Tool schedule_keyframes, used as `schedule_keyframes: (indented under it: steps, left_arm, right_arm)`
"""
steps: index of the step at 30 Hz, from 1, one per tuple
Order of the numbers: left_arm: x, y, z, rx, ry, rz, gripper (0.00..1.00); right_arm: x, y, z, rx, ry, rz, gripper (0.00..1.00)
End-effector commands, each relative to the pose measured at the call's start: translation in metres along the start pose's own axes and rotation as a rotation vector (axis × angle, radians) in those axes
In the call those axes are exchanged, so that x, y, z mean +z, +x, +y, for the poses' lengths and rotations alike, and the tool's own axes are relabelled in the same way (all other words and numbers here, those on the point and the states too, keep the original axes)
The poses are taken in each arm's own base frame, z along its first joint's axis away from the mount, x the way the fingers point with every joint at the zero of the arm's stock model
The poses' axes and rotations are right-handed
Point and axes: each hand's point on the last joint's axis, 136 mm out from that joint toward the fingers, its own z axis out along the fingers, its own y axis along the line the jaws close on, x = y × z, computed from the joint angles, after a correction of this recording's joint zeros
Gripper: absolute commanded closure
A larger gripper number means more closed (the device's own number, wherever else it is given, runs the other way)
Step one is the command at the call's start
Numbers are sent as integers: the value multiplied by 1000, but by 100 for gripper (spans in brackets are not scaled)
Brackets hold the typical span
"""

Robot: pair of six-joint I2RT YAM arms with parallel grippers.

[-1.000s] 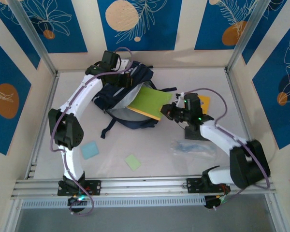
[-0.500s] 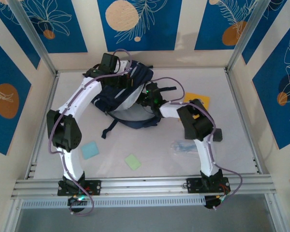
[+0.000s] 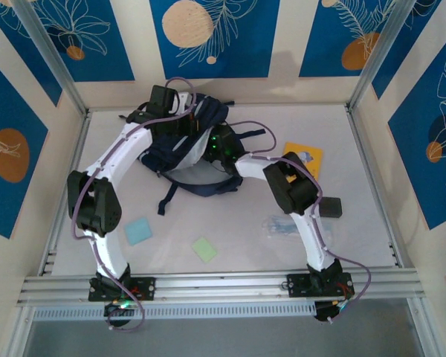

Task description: Pack the student bag

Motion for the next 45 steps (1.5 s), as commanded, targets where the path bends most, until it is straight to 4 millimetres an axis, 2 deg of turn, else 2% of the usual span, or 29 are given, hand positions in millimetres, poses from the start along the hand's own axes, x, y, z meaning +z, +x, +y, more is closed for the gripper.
schedule_keyframes:
  steps: [1,5,11,15,19,20,21,22,23,25,29,33,40,45]
  left_arm:
    - [-33,-49,-3,13,-11,-199,100]
    - [-25,-45,9,8,-40,-187,100]
    - [-13,-23,18,4,-54,-131,100]
    - [-4,5,28,-13,-71,-69,100]
    - [0,41,37,-30,-95,17,100]
    - [1,52,38,-31,-97,44,94]
    - [2,62,39,-33,-101,77,69]
    - [3,71,39,-32,-106,110,52]
    - [3,77,38,-29,-115,138,43]
    - [3,87,31,1,-130,172,35]
    - [5,86,-5,65,-105,163,33]
    - [21,83,-57,87,-10,103,33]
    - [80,95,-140,23,231,59,35]
    - [124,127,-172,43,250,105,45]
  right_arm:
    - [-46,-18,17,66,7,-22,37]
    - [-97,-23,6,37,37,32,32]
    - [-193,-44,-34,-86,219,56,27]
    - [-250,-77,-60,-223,386,17,24]
    - [-294,-111,-82,-304,527,0,22]
    - [-303,-119,-89,-315,563,-5,21]
    - [-313,-128,-98,-317,607,-13,21]
    - [-323,-137,-108,-314,657,-21,20]
    - [-330,-143,-117,-309,695,-22,19]
    - [-346,-156,-137,-282,774,-28,18]
    - [-359,-170,-169,-211,826,-33,18]
    - [-359,-178,-197,-165,846,-36,18]
    - [-329,-175,-232,-98,780,45,19]
    - [-308,-170,-235,-63,665,86,24]
